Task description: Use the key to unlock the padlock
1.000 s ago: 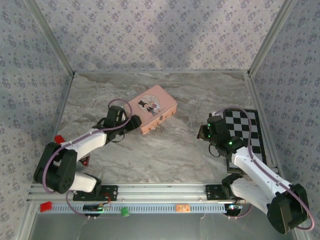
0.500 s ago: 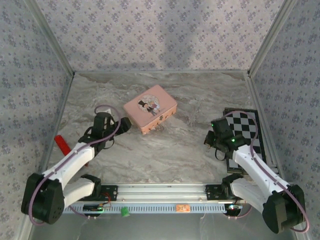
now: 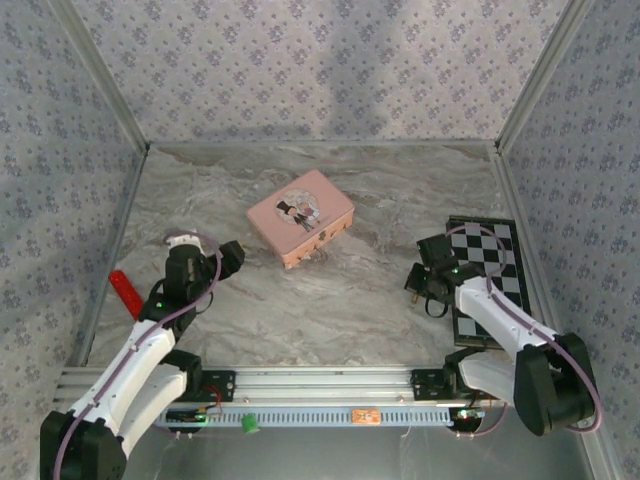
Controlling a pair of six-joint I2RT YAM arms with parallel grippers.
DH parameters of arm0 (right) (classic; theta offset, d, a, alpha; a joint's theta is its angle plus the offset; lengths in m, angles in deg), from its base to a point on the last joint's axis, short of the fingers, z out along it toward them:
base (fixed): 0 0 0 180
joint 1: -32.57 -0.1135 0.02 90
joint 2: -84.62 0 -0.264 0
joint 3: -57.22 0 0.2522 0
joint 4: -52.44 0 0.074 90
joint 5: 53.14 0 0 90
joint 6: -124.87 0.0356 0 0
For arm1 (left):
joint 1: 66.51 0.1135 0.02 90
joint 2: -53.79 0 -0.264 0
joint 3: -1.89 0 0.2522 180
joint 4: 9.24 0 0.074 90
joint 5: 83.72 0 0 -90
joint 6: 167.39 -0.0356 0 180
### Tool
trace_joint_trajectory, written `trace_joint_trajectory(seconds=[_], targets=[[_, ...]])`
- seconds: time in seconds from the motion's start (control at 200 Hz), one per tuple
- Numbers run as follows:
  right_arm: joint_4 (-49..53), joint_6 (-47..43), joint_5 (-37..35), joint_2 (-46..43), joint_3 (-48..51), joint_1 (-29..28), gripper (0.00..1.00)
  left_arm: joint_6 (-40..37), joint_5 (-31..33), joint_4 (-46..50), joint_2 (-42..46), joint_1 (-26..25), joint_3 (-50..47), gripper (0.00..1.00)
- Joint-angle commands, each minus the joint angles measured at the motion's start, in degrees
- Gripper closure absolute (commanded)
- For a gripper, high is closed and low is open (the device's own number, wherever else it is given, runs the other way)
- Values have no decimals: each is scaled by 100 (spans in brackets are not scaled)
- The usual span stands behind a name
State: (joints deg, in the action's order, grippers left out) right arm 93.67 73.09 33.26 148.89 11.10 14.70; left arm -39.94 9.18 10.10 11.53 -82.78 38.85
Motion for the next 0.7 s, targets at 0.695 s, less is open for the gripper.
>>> trace_joint_trajectory(seconds=[0.695], targets=[[-1243, -16, 533, 765, 221, 35, 100, -50, -114, 4, -19, 158, -129, 10]])
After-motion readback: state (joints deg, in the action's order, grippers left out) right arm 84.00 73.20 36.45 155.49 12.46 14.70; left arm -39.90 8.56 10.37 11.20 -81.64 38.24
